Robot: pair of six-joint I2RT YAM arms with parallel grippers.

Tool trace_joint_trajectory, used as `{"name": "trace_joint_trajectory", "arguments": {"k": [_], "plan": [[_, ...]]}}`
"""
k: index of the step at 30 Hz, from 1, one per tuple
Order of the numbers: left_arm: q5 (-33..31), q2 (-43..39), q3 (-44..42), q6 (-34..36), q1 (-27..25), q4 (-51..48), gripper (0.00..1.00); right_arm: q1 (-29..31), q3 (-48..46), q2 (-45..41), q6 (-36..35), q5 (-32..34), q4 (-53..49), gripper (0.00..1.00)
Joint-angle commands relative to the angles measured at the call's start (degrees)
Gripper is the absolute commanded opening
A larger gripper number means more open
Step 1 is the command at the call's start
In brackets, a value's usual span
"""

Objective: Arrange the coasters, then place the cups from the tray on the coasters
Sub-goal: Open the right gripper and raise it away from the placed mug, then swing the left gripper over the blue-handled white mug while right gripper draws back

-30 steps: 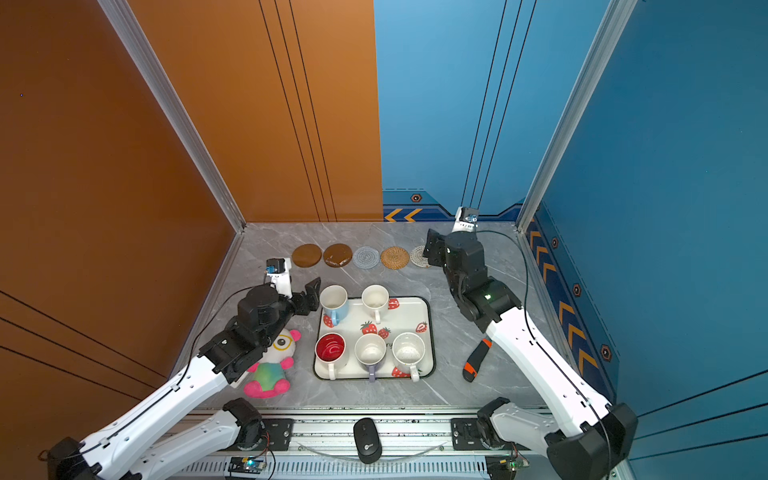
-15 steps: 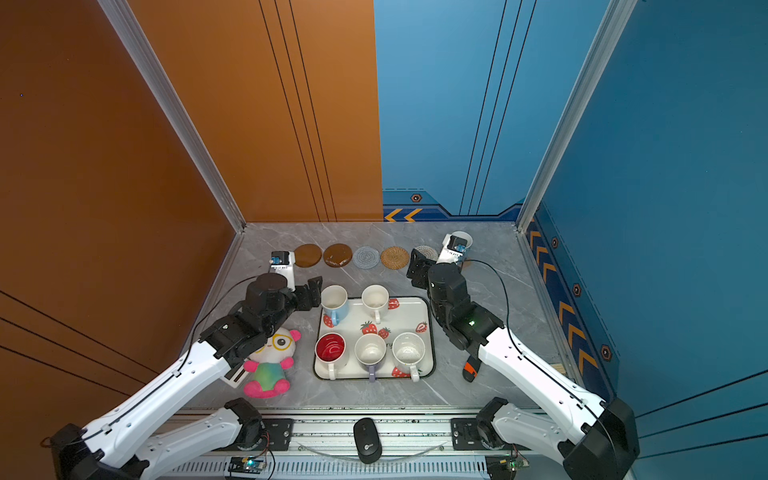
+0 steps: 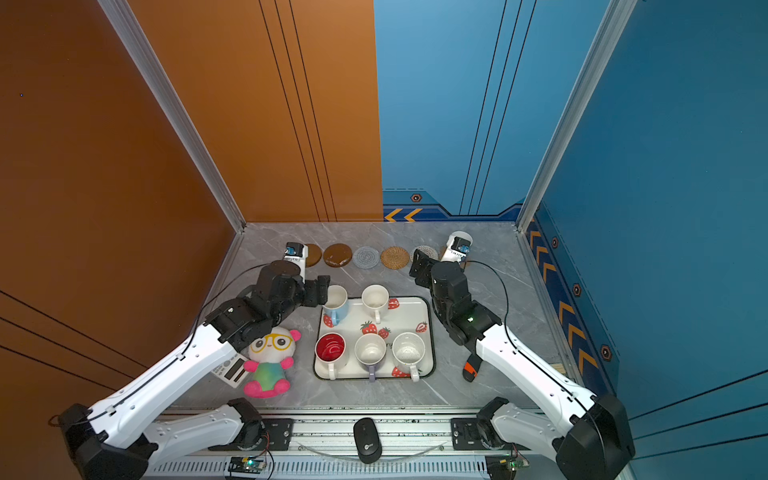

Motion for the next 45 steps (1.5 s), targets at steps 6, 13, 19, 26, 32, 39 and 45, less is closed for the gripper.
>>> {"name": "trace_joint_trajectory", "arguments": {"k": [6, 13, 19, 26, 32, 39, 45], "plan": [[2.4, 3.0, 4.4, 2.0, -0.7, -7.1, 0.9, -3.2, -2.2, -0.7, 2.2, -4.6, 2.3, 0.84], [6.8, 7.4, 7.5, 2.0, -1.0, -11.3, 0.9, -5.6, -3.7, -1.5, 3.1, -6.2, 2.5, 0.84], [8.6, 9.8, 7.6, 1.2, -1.3, -13.7, 0.89, -6.9, -4.4, -2.3, 4.0, -7.8, 1.9, 0.84], [9.2, 9.5, 6.6, -0.1, -1.6, -13.8, 0.89, -7.0, -5.0, -4.2, 4.2, -7.4, 1.4, 0.84], [11.1, 10.4, 4.8, -1.3, -2.0, -13.8, 0.89, -7.0, -5.6, -4.4, 4.5, -7.2, 1.2, 0.83], [13.4, 12.3, 3.4, -3.6, -2.5, -14.0, 0.88, -7.5, -5.9, -5.0, 4.2, -6.8, 1.1, 0.83], [13.9, 14.2, 2.3, -5.1, -2.7, -14.1, 0.88, -8.0, -6.1, -3.6, 4.9, -8.0, 2.2, 0.83]]}}
